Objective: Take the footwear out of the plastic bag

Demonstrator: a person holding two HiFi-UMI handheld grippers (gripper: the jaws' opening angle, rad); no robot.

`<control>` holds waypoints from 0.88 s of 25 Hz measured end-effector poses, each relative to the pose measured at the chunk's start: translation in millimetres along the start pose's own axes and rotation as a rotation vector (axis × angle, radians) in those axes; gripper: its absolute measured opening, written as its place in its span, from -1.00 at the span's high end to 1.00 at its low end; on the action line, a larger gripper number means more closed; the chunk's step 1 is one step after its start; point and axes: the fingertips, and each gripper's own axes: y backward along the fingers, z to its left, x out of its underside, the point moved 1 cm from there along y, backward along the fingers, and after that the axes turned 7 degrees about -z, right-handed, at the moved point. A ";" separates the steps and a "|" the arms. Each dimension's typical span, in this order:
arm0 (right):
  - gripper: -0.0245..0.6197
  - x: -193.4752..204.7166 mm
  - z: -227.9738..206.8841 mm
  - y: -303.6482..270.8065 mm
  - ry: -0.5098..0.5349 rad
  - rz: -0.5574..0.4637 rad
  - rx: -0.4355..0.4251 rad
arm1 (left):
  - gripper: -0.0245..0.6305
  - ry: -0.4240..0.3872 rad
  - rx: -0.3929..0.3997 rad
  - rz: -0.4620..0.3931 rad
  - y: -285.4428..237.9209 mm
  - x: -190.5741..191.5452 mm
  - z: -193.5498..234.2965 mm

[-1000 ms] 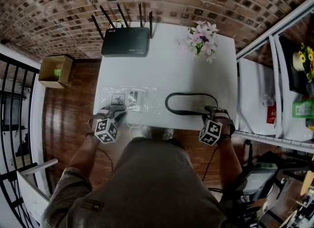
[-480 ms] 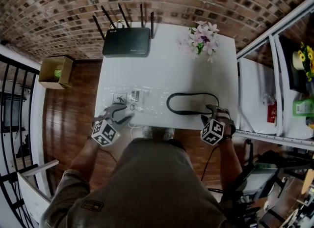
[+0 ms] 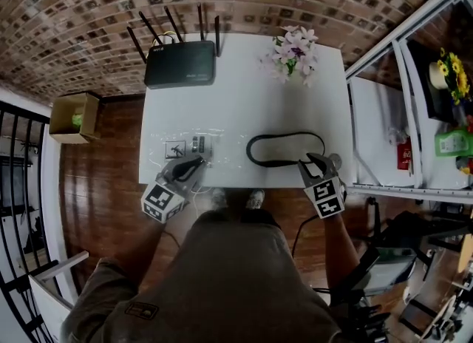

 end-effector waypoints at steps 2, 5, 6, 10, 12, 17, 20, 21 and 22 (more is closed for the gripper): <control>0.59 -6.8 1.4 3.9 -0.075 -0.051 0.008 | 0.89 0.002 0.018 -0.026 -7.1 -6.4 -10.3; 0.68 -6.0 5.1 7.8 -0.117 -0.105 0.004 | 0.92 0.009 0.014 -0.042 -15.6 -10.8 -27.7; 0.70 -6.6 7.4 10.1 -0.127 -0.124 -0.003 | 0.92 0.015 0.007 -0.045 -17.6 -11.7 -34.8; 0.80 -8.5 16.1 26.0 -0.175 -0.201 -0.052 | 0.92 0.002 -0.031 -0.065 -25.7 -16.6 -65.5; 0.82 -7.7 20.7 37.8 -0.191 -0.245 -0.078 | 0.92 0.002 -0.060 -0.075 -27.7 -17.8 -83.7; 0.88 1.6 33.3 68.9 -0.217 -0.331 -0.138 | 0.92 0.004 -0.098 -0.096 -32.0 -20.4 -134.8; 0.88 7.4 40.1 90.7 -0.224 -0.374 -0.164 | 0.92 0.005 -0.111 -0.101 -32.2 -19.2 -166.2; 0.88 9.4 42.1 98.5 -0.225 -0.385 -0.170 | 0.92 0.007 -0.117 -0.105 -31.9 -18.8 -175.7; 0.88 11.3 44.1 106.0 -0.228 -0.395 -0.176 | 0.92 0.011 -0.125 -0.110 -31.4 -18.7 -184.4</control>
